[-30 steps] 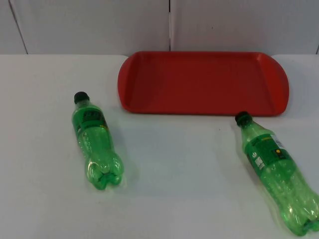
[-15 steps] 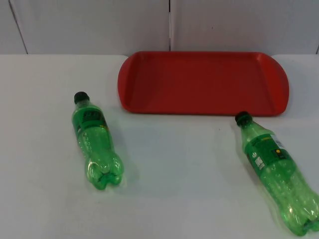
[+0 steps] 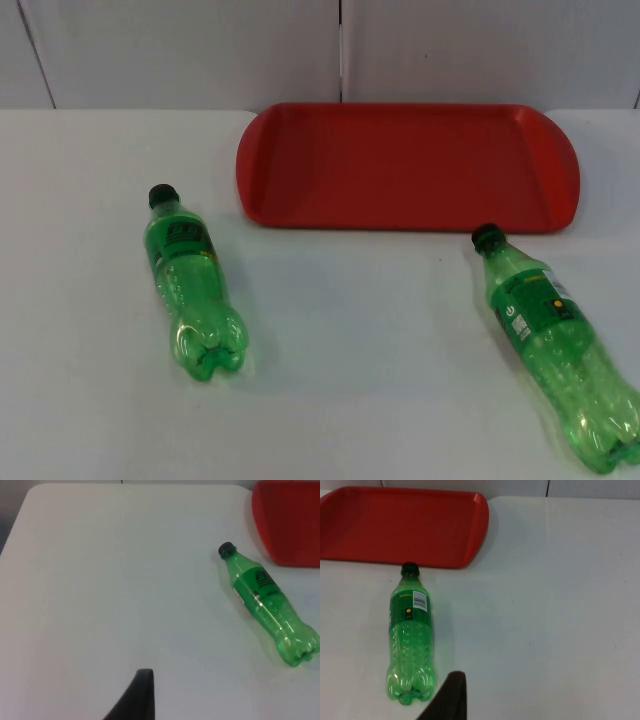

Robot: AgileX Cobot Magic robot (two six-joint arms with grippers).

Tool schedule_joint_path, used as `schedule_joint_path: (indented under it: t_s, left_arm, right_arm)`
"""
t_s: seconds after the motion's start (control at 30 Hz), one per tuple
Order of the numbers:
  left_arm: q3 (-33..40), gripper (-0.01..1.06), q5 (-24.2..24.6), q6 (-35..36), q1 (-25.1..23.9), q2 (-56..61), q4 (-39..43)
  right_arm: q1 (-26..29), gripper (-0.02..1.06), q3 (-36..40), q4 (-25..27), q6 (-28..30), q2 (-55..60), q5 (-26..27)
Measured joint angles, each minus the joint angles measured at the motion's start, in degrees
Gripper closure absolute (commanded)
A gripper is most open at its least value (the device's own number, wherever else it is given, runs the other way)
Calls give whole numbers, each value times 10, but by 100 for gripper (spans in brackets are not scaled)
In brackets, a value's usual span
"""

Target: Place the bottle upright on the tray.

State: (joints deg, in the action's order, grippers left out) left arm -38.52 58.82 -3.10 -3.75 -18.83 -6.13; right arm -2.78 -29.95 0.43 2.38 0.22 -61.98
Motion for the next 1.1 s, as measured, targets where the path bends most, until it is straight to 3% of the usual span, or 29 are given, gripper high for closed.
schedule_joint_path:
  t_s: [0.73, 1.1]
  left_arm:
    - [-38, 1, -13, 1, 0, -136, -36]
    - [-41, 1, -46, 1, 0, -213, -46]
  right_arm:
    - [1, 0, 0, 0, 0, 0, 0]
    - [1, 0, 0, 0, 0, 0, 0]
